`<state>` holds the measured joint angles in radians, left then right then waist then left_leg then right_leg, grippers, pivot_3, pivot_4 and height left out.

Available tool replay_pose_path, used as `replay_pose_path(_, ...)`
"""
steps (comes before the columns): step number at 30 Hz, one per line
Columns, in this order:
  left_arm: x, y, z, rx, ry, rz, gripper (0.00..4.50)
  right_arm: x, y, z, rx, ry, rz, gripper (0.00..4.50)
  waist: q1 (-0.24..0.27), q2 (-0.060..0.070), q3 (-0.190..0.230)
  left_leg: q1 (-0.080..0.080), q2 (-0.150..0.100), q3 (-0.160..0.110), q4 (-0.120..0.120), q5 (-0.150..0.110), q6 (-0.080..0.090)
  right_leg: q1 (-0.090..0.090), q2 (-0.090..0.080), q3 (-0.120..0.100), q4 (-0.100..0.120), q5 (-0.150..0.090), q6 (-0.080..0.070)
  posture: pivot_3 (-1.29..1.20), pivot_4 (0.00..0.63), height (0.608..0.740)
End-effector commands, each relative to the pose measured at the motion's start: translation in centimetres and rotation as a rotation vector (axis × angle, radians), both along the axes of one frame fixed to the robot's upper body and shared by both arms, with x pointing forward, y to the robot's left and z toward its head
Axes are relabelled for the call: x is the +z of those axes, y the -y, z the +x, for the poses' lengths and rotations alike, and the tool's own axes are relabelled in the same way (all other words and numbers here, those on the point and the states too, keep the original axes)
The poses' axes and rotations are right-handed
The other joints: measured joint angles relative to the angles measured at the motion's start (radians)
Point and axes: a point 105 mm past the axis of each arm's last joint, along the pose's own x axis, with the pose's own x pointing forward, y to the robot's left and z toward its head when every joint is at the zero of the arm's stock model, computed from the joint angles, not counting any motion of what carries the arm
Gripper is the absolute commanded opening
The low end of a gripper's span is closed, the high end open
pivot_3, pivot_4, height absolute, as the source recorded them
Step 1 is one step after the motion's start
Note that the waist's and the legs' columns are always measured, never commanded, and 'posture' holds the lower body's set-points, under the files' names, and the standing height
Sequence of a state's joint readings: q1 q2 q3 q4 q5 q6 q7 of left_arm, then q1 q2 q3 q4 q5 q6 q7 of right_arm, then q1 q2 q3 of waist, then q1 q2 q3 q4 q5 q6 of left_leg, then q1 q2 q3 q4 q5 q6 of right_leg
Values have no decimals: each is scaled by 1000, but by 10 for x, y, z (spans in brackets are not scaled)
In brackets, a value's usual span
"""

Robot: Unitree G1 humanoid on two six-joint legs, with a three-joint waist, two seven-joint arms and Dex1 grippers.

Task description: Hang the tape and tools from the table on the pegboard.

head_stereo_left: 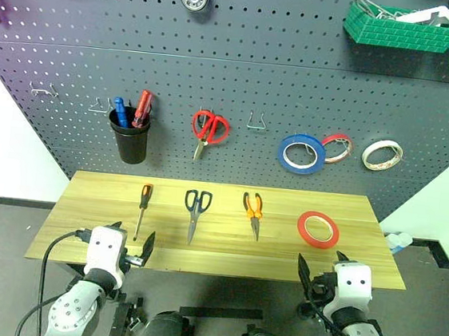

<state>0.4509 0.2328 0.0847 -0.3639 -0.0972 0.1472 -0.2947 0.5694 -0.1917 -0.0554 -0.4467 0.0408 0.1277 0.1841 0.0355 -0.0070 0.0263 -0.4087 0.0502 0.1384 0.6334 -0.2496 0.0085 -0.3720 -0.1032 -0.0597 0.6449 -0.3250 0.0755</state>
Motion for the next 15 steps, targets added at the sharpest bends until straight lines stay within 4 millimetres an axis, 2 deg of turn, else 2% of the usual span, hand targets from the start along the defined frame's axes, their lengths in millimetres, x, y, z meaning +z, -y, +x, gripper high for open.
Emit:
replay_pose_path(1,9,11,7,-144,-2,-50,4465,27,2,3,-1,86,-36,4500,0,1,1,0,0,0,0,0,0,0,0,0,0,0,0,59,9,740)
replay_pose_path(5,14,16,4,-303,-44,-113,4465,40,-2,3,26,114,-52,4500,-3,1,2,0,0,0,0,0,0,0,0,0,-1,0,0,53,19,740)
replay_pose_path(8,19,13,-5,-423,-107,-184,4465,50,-3,3,31,133,-62,4500,-12,1,2,0,0,0,-1,0,0,0,0,0,-1,-1,-1,54,23,740)
replay_pose_path(9,22,11,-8,-455,-105,-180,4465,36,10,27,30,120,-74,4500,-21,2,2,0,0,0,-1,0,0,0,0,0,-1,-1,-1,54,22,740)
replay_pose_path(11,26,7,-14,-499,-125,-202,4465,24,27,63,18,104,-76,4500,-53,-2,6,1,0,0,-1,0,0,0,0,0,-1,0,-2,54,23,740)
replay_pose_path(12,28,4,-17,-522,-129,-204,4465,21,29,74,25,103,-71,4500,-55,-1,8,2,0,1,0,0,0,1,0,0,-1,1,-4,59,21,740)
replay_pose_path(15,34,0,-26,-572,-151,-233,4465,20,25,84,67,119,-72,4500,-48,-3,9,3,0,1,2,0,0,1,-1,-1,-2,3,-5,61,23,740)
